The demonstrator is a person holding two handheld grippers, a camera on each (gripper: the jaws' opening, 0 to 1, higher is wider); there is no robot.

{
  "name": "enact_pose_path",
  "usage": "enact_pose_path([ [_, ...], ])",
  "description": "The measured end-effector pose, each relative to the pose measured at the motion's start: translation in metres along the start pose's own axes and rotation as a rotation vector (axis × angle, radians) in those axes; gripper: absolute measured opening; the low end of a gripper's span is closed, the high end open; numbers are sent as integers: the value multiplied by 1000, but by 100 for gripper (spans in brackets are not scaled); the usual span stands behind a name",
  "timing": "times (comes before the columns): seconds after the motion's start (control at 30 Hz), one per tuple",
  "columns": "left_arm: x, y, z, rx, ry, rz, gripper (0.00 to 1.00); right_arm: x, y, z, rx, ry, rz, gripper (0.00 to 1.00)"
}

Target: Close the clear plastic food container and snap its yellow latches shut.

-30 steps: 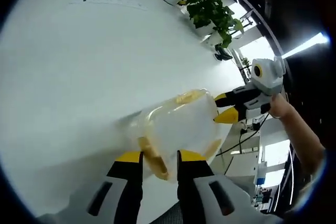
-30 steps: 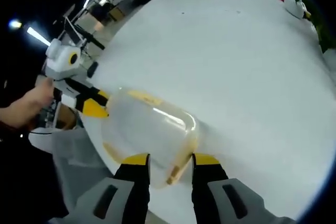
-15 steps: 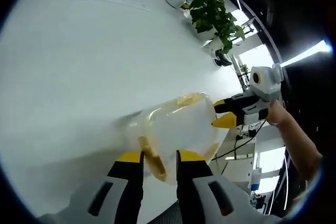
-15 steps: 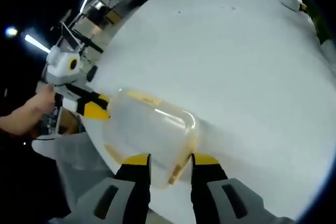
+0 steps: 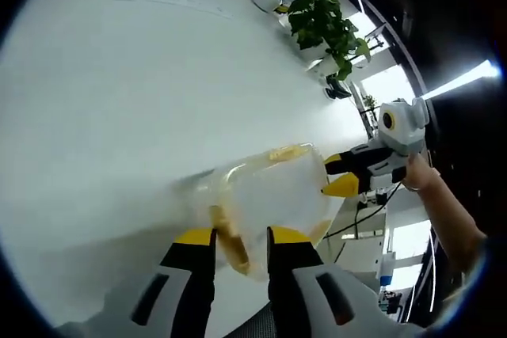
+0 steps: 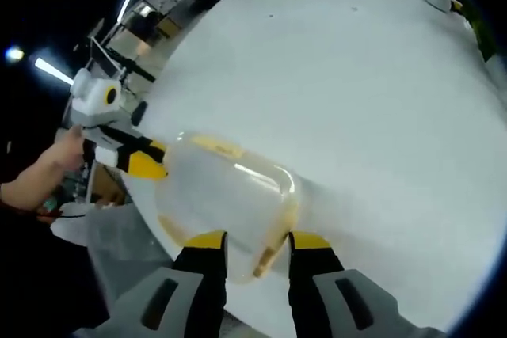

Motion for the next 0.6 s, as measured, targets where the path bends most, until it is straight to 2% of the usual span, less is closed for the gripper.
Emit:
enact_pose_path([
  [0.23, -1, -1, 0, 24, 10, 10, 24, -1, 1, 1, 1, 35, -17, 29],
  [0.4, -1, 2, 1, 98, 13, -3, 27, 0, 1, -1, -49, 75, -16, 30],
  [0.53, -1, 3, 0, 158, 18, -17, 29, 0, 1, -2, -56, 68, -13, 30],
  [0.6, -2, 2, -2, 196, 25, -36, 34, -1, 0, -3, -83, 66, -3, 30],
])
Point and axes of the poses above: the point that each gripper's makers call its tool centre point, and the gripper's own axes: x roughly forward along the fingers, y roughly to its right, z roughly out of its underside, the point moved 5 cm from there along -x, roughly backward along the fingers, and after that the axes turned 4 degrees about -z, right-handed, at the moved point
